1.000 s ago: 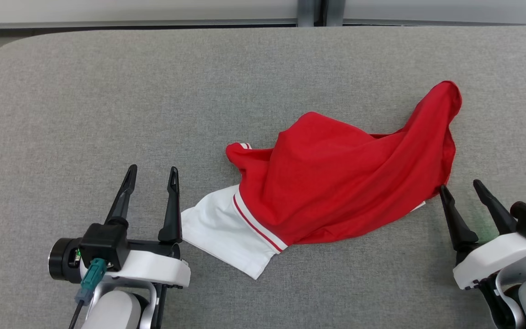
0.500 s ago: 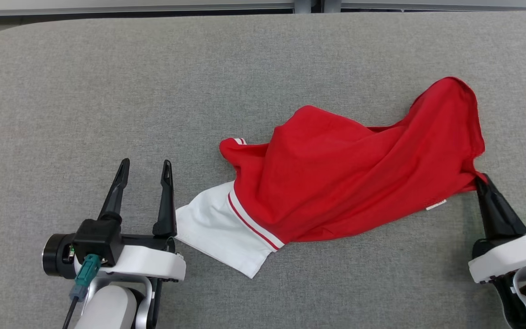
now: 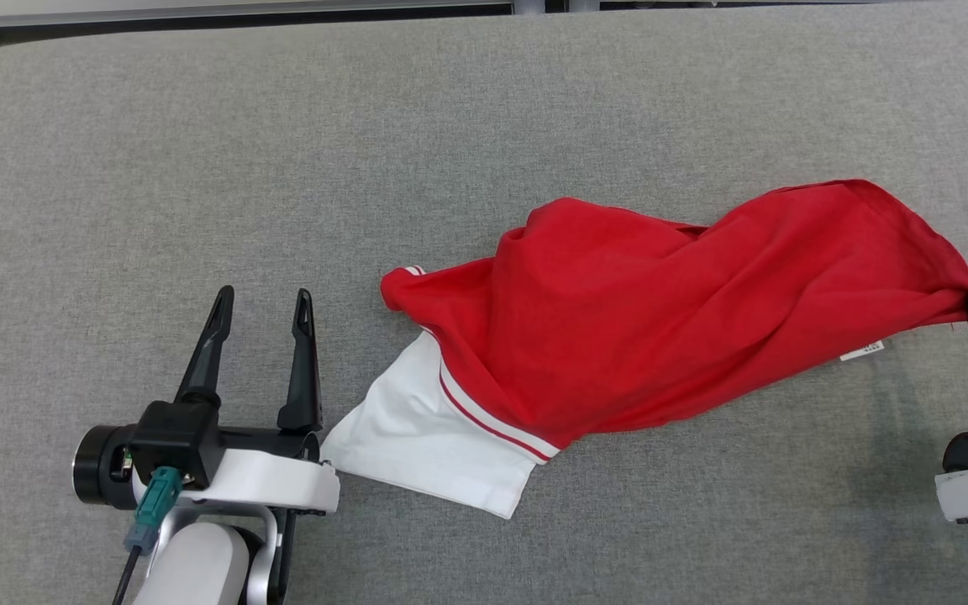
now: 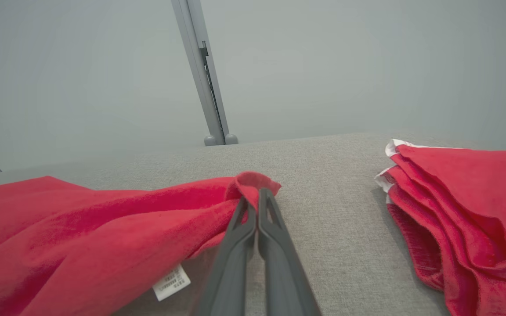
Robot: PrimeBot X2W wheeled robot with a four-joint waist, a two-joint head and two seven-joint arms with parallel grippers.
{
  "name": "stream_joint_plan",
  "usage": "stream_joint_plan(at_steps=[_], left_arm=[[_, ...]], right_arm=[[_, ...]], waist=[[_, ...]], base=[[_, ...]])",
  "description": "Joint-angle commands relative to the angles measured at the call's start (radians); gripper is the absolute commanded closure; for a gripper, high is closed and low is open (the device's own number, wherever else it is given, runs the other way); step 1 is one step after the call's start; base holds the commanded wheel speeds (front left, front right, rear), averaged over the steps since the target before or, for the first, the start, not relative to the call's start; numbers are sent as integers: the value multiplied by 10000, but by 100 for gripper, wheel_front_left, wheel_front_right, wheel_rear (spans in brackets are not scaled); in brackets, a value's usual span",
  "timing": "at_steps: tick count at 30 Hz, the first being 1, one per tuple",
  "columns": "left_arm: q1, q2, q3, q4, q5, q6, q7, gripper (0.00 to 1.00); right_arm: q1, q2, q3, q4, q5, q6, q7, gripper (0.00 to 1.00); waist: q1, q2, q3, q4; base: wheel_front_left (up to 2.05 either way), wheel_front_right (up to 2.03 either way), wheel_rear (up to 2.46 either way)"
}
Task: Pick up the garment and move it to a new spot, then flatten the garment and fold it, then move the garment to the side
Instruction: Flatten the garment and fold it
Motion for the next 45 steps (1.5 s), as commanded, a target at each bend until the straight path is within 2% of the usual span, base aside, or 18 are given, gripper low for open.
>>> stream_joint_plan(at_steps=[1,6,9,12,19,20,21,22,27,33,38,45], left_arm=[[-192,27,-1,-21,71,-3,-37,0],[-300,-34,-50,23,83,-56,-39,0],[-374,-85,-76,42,97,-83,-40,0],[-514,-163,-131,59,109,-136,-41,0],[-850,-350,-276,165,218,-273,-41,0],[-872,-377,-278,167,232,-284,-41,0],[-882,-403,-262,162,241,-289,-40,0],[-880,-420,-247,147,259,-298,-42,0],[-639,-406,-52,44,354,-279,-42,0],[-257,-312,204,-55,402,-274,-42,0],[-8,-236,335,-98,425,-265,-41,0],[442,-108,273,-9,428,-347,-40,0]], right_arm=[[39,53,-80,-188,-74,-3,160,100],[-375,13,138,-382,-23,-2,501,100],[-883,-107,259,-61,76,-2,577,100],[-1533,-297,439,591,246,-2,622,100],[-2678,-622,1052,2943,737,-2,420,100],[-2767,-622,1161,3210,795,-2,290,79],[-2819,-635,1268,3429,828,-2,162,51],[-2854,-618,1313,3633,929,-2,20,0],[-2630,-566,1480,4108,1147,-2,-846,0],[-1895,-574,1136,3534,894,-2,-1514,0],[-1416,-456,884,2682,341,-2,-1570,0],[-591,-192,830,1097,-564,-2,-814,0]], waist=[[0,0,49,12],[0,0,188,124],[0,0,284,200],[0,0,425,313],[0,0,724,638],[0,0,734,652],[0,0,738,654],[0,0,737,648],[0,0,552,479],[0,0,143,205],[0,0,-214,22],[0,0,-917,-167]], base=[[0,0,0],[0,0,0],[0,0,0],[0,0,0],[0,0,0],[0,0,0],[0,0,0],[0,0,0],[0,0,0],[0,0,0],[0,0,0],[0,0,0]])
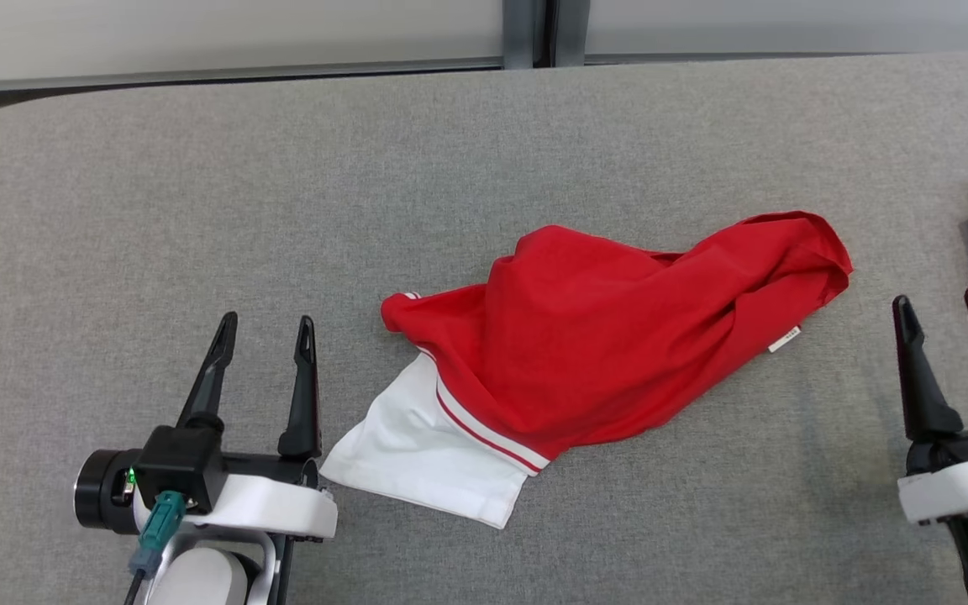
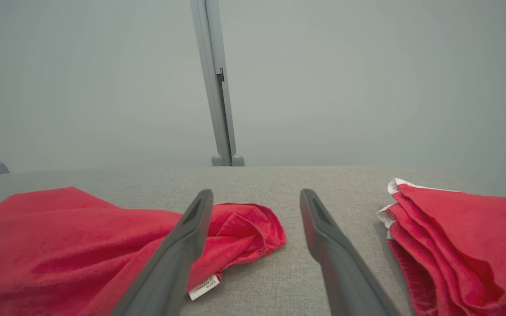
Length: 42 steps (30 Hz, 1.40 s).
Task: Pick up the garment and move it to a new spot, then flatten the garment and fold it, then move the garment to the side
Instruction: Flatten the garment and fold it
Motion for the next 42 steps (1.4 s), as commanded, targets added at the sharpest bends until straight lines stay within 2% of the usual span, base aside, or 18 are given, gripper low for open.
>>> stream_joint_plan(at_steps=[1,11,28,37,42], left_arm=[[116,66,11,26,15,-36,-32,0],[792,208,-68,-19,-155,57,109,0],[657,275,-212,-169,-218,128,163,0],[124,112,-426,-129,-142,29,135,0],[-308,-101,-622,48,-72,-71,56,0]], right_arm=[[210,60,0,-175,-101,0,112,0],[1407,598,-119,-1146,-414,0,894,0],[1370,682,-152,-1431,-362,0,1207,0],[531,496,933,38,188,0,1303,0],[-520,421,1807,1711,768,0,941,0]], waist=[[0,-1,-221,-74],[0,-1,-784,-177],[0,-1,-638,-73],[0,-1,-27,228],[0,-1,474,502]], base=[[0,0,0],[0,0,0],[0,0,0],[0,0,0],[0,0,0]])
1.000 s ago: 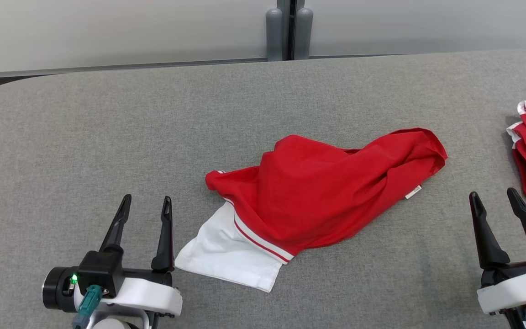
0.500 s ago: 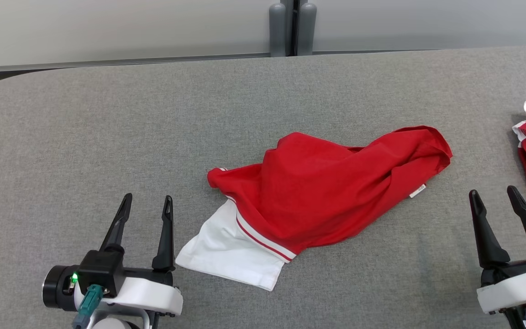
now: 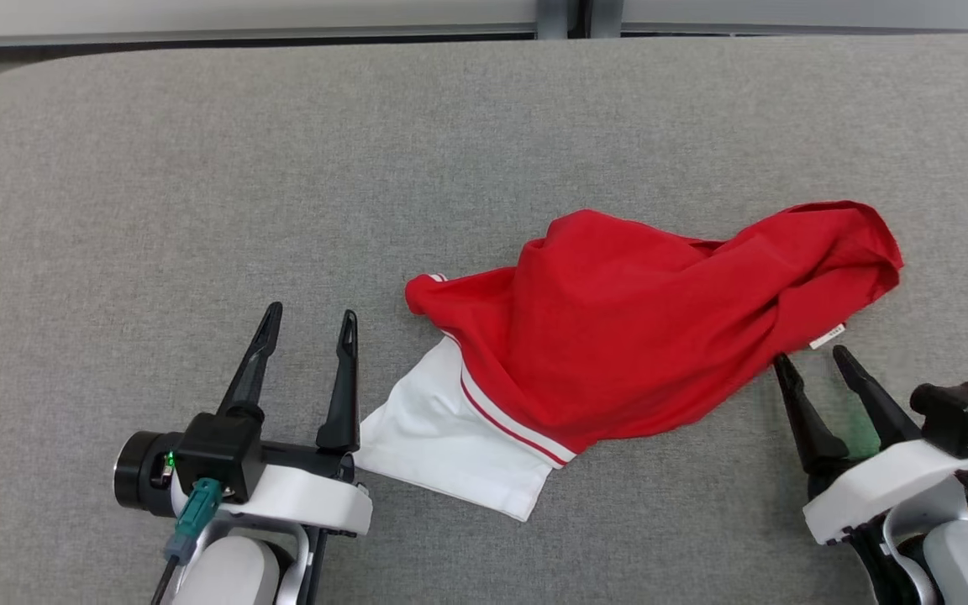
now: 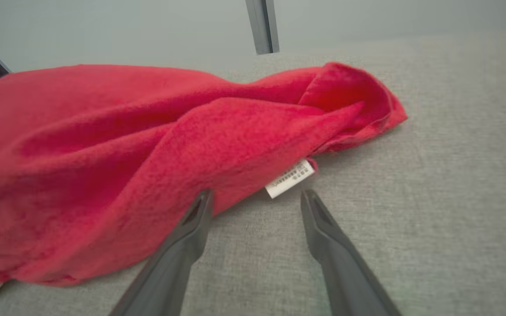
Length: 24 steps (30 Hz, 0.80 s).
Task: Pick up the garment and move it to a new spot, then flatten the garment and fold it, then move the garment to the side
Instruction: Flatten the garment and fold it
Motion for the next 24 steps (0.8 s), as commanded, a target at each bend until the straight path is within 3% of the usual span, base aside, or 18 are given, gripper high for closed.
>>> stream_joint_plan(at_steps=[1,2,3,4,5,16,24], left_arm=[[-218,-34,-5,84,52,-16,-62,0],[-254,-47,-11,118,53,-26,-70,0],[-297,-83,-9,180,48,-33,-94,0],[-300,-97,3,197,43,-29,-99,0],[-286,-110,51,233,55,-10,-122,0],[-254,-103,132,209,98,-10,-137,0],[-134,-103,182,139,115,22,-141,0]], right_arm=[[-414,-110,318,427,262,0,-249,0],[-513,-126,462,559,406,0,-306,0],[-685,-221,717,768,599,0,-454,41],[-750,-262,854,807,716,0,-512,63],[-892,-445,1241,722,994,0,-876,100],[-555,-785,1152,-333,1025,0,-1345,100],[39,-770,472,-1723,506,0,-858,100]], waist=[[0,-1,200,167],[0,-1,217,192],[0,-1,244,218],[0,-1,254,223],[0,-1,253,208],[0,-1,192,-4],[0,-1,61,-101]], base=[[0,0,0],[0,0,0],[0,0,0],[0,0,0],[0,0,0],[0,0,0],[0,0,0]])
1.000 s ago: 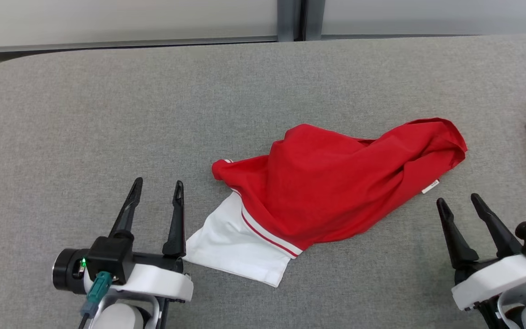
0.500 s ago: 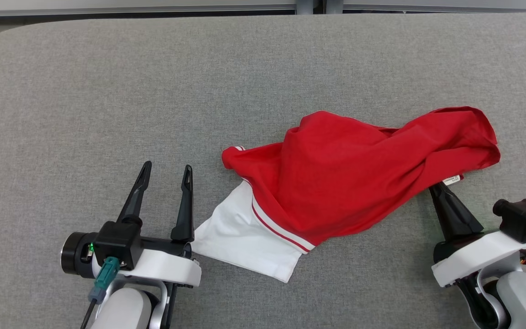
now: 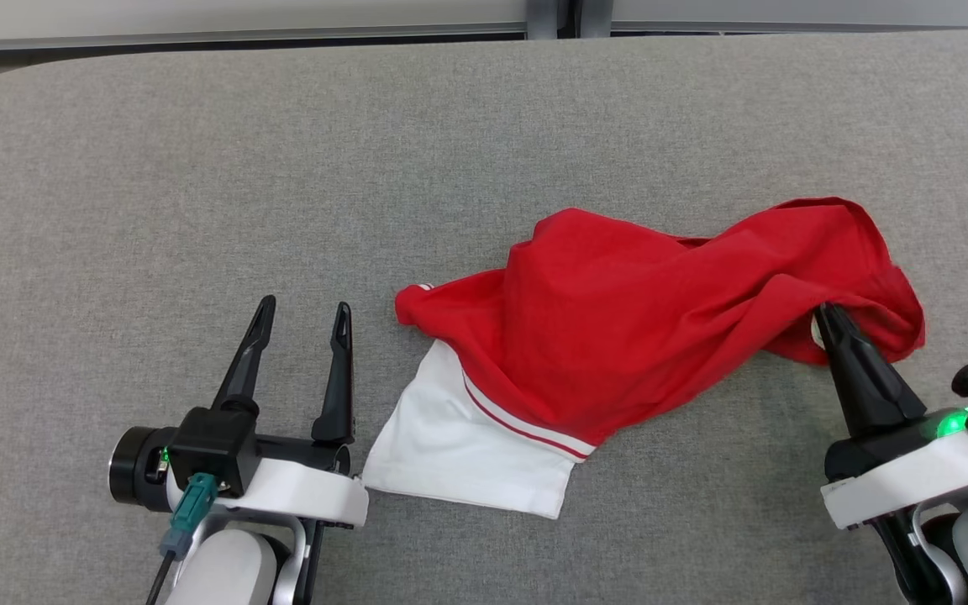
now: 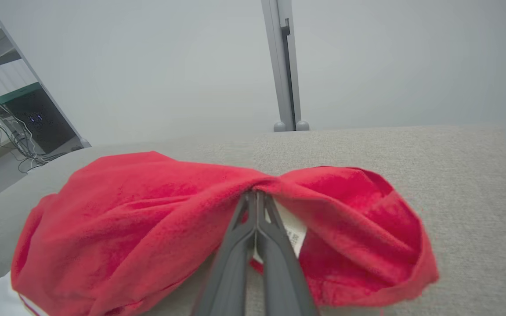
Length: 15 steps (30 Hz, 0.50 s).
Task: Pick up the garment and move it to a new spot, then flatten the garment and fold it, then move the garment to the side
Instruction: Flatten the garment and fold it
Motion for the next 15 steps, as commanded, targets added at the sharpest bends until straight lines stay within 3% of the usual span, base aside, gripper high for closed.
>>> stream_joint_plan(at_steps=[1,9,15], left_arm=[[37,39,43,-37,48,41,-39,0],[-182,-28,-11,-85,84,-15,-41,0],[-447,-185,-189,4,103,-144,-40,0]], right_arm=[[83,24,-149,-336,-140,0,141,100],[-757,118,-324,-763,-343,0,786,100],[-2248,70,193,724,21,0,741,100]], waist=[[0,-1,-2,-18],[0,-1,180,26],[0,-1,527,422]], base=[[0,0,0],[0,0,0],[0,0,0]])
